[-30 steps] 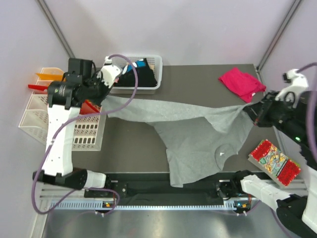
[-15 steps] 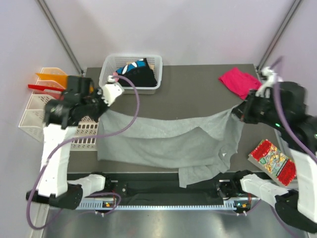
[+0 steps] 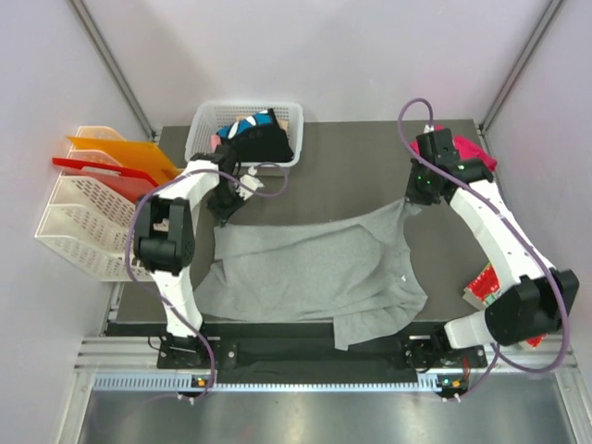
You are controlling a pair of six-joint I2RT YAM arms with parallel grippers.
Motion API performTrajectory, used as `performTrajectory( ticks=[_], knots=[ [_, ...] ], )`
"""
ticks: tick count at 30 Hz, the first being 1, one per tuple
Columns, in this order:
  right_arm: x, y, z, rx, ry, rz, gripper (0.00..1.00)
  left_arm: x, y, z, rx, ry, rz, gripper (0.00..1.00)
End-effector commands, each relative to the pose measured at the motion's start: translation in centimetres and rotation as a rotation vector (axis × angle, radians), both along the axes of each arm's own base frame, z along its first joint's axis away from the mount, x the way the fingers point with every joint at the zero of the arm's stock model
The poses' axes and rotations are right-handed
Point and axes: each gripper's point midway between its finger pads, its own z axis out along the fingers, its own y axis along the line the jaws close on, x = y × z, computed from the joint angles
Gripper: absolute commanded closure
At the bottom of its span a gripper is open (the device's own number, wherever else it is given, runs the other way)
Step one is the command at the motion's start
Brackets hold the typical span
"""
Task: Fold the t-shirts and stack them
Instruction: Flatten out the tshirt
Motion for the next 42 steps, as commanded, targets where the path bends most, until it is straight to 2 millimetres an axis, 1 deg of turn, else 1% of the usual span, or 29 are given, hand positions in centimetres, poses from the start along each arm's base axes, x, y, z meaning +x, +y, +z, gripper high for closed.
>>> performTrajectory(
  ticks=[1,2,3,4,5,7,8,9,10,11,12,13,14,15,16,18,19,20,21,22,23,24,25,28,29,31,32,36,42],
  knots=[
    [4.7,-1.0,1.8,-0.042,-0.14,-0.058,1.0,8.0,2.8,0.3,0.123,-0.213,0.109,1.0],
    [5.1,-1.3,1.4,-0.057,-0.135,-0.059,1.0,9.2,3.1,-0.5,0.133,-0.236,0.132,1.0],
    [5.3,-1.4,1.1,-0.061,-0.129,-0.062,1.0,10.5,3.3,0.1,0.145,-0.27,0.145,1.0],
    [5.4,-1.5,0.9,-0.065,-0.125,-0.062,1.0,11.1,3.9,0.2,0.162,-0.285,0.161,1.0],
    [5.6,-1.7,0.1,-0.069,-0.105,-0.068,1.0,11.5,4.2,-0.4,0.172,-0.284,0.177,1.0],
    [5.7,-1.4,-0.6,-0.057,-0.093,-0.059,1.0,11.6,4.6,-0.5,0.189,-0.276,0.184,1.0],
    [5.6,-1.3,-1.2,-0.054,-0.076,-0.059,1.0,11.4,4.5,-0.8,0.189,-0.26,0.184,0.94],
    [5.5,-1.1,-1.4,-0.047,-0.07,-0.057,1.0,10.6,4.3,-1.1,0.187,-0.234,0.187,0.69],
    [5.6,-0.8,-1.6,-0.035,-0.069,-0.047,1.0,10.2,4.3,-1.2,0.183,-0.228,0.191,0.56],
    [5.4,-0.8,-2.1,-0.032,-0.058,-0.047,1.0,10.0,4.3,-0.3,0.177,-0.254,0.202,0.49],
    [5.4,-0.7,-2.3,-0.028,-0.056,-0.047,1.0,9.3,4.3,-0.5,0.178,-0.253,0.2,0.35],
    [5.3,-0.6,-2.6,-0.025,-0.049,-0.043,1.0,9.0,4.3,-0.1,0.175,-0.261,0.199,0.29],
    [5.2,-0.6,-2.8,-0.023,-0.043,-0.039,1.0,8.7,4.1,1.3,0.162,-0.289,0.2,0.26],
    [5.2,-0.6,-2.9,-0.025,-0.042,-0.038,1.0,8.0,3.8,1.6,0.151,-0.283,0.195,0.24],
    [5.2,-0.4,-3.1,-0.021,-0.035,-0.033,1.0,7.0,3.4,2.9,0.131,-0.278,0.192,0.23],
    [5.3,-0.4,-3.2,-0.019,-0.034,-0.032,1.0,5.2,1.7,3.2,0.069,-0.238,0.157,0.23],
    [5.2,-0.2,-3.3,-0.014,-0.03,-0.026,1.0,4.2,1.3,4.0,0.053,-0.237,0.149,0.24],
    [5.3,-0.2,-3.3,-0.012,-0.029,-0.025,1.0,2.9,0.9,3.3,0.047,-0.203,0.139,0.24],
    [5.3,-0.1,-3.4,-0.008,-0.026,-0.021,1.0,2.1,0.2,3.3,0.041,-0.196,0.121,0.25],
    [5.3,0.0,-3.5,-0.002,-0.024,-0.019,1.0,1.7,-0.1,3.9,0.033,-0.218,0.119,0.27],
    [5.3,0.0,-3.5,-0.003,-0.024,-0.017,1.0,0.7,-0.2,3.4,0.036,-0.203,0.117,0.27],
    [5.4,0.2,-3.5,-0.002,-0.023,-0.013,1.0,0.2,-1.1,3.6,0.01,-0.203,0.107,0.27],
    [5.3,0.1,-3.6,-0.003,-0.02,-0.013,1.0,-0.1,-1.4,4.3,-0.01,-0.219,0.112,0.27],
    [5.1,0.1,-3.8,-0.002,-0.015,-0.012,1.0,-1.1,-2.0,3.8,-0.04,-0.214,0.123,0.28],
    [5.0,0.2,-3.9,0.001,-0.016,-0.009,1.0,-1.6,-1.9,2.9,-0.033,-0.197,0.128,0.29],
    [4.8,0.2,-4.1,0.002,-0.011,-0.007,1.0,-1.8,-1.4,2.0,-0.01,-0.193,0.146,0.3],
    [4.8,0.2,-4.2,0.003,-0.01,-0.009,1.0,-2.3,-1.2,1.1,0.001,-0.177,0.15,0.31],
    [4.5,0.3,-4.2,0.012,-0.01,-0.002,1.0,-1.0,-0.8,0.5,0.018,-0.232,0.172,0.32],
    [4.3,0.3,-4.2,0.013,-0.012,-0.002,1.0,0.6,-1.1,-0.8,0.024,-0.221,0.179,0.34]
  ],
)
